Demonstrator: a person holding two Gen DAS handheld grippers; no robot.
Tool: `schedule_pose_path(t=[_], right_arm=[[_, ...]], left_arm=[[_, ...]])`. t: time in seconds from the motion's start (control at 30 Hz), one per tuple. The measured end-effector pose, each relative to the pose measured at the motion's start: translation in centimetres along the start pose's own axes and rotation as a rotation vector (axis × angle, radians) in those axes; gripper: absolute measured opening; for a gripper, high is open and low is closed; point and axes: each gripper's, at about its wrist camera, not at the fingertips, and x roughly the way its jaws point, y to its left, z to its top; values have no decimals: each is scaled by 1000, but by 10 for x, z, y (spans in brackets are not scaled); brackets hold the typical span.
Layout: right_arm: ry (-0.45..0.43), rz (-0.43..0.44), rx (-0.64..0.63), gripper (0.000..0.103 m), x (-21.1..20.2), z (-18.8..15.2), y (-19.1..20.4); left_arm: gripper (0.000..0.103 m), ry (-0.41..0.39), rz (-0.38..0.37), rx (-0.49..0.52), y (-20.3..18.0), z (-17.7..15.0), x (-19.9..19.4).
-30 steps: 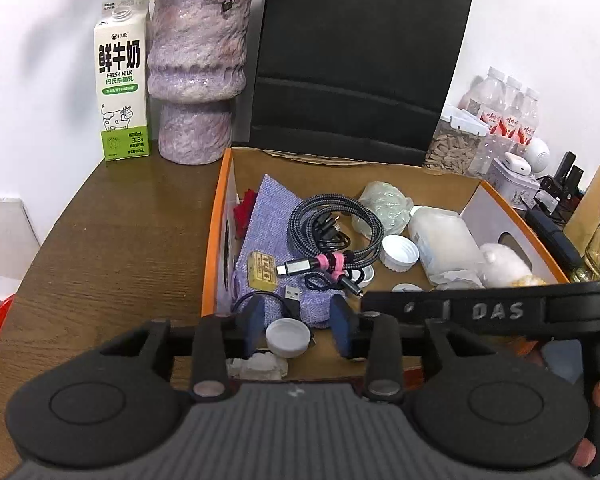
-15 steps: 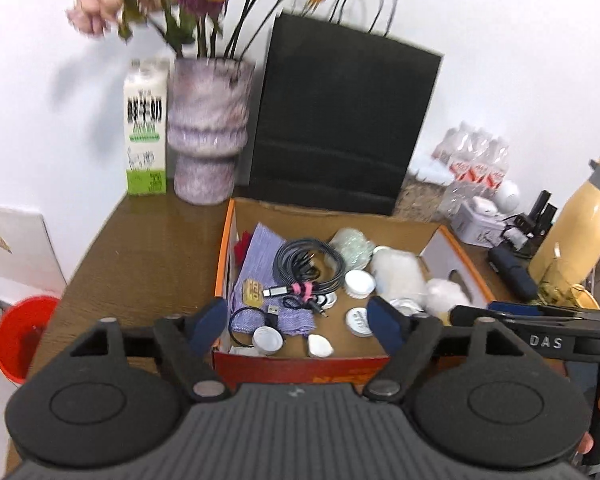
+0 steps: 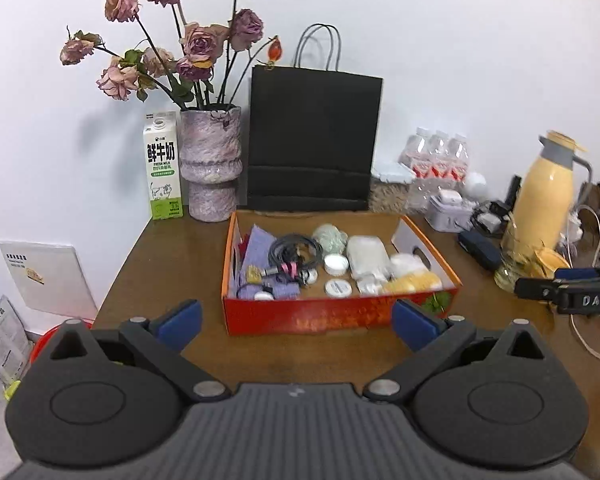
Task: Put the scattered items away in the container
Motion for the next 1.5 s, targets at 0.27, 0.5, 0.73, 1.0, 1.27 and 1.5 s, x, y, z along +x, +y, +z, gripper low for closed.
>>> schedule_pose_path(t=[0.27,0.5,0.73,1.0,1.27,1.5], right_arm=[[-15,6,-57,97,-78,-55,-3],[9,67,-106,100,-132,-132,11],[85,60,-63,100,-157,-206,32],[48,87,-63,100,-166,-229,59],[29,77,-48,100,-168,-227,60],[29,75,-49,100,-165,-226,59]], left_arm=[[103,-117,-30,63,-22,-60,-77],[103,-163,77,23,-42,-142,-122],[103,-34,85,6,-51,-191,-147],[103,4,106,-75,-56,-216,-156],[103,72,47,-22,-64,-219,-153],[103,63,83,-51,-63,-221,-156]])
